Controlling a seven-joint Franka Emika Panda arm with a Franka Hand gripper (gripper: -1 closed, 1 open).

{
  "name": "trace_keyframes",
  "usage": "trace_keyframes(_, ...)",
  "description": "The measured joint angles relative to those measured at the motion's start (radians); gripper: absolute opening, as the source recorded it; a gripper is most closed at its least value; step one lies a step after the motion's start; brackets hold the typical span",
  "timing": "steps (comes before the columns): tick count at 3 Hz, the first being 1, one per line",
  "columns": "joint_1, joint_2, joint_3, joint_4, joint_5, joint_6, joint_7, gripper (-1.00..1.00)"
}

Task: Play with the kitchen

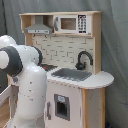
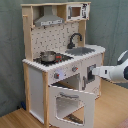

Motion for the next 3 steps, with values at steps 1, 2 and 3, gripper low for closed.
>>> trace_keyframes(1,0.0,-0.002,0.022,-0.029,-0.038,-0.091,-0.015,1.0)
trace_keyframes(2,-0.003,-0.001,0.015,-0.082,-0.136,-0.089,-0.016,1.0)
trace_keyframes(3,-0.003,0.002,0.015,-0.115,-0.239,-0.083,-0.02,1.0)
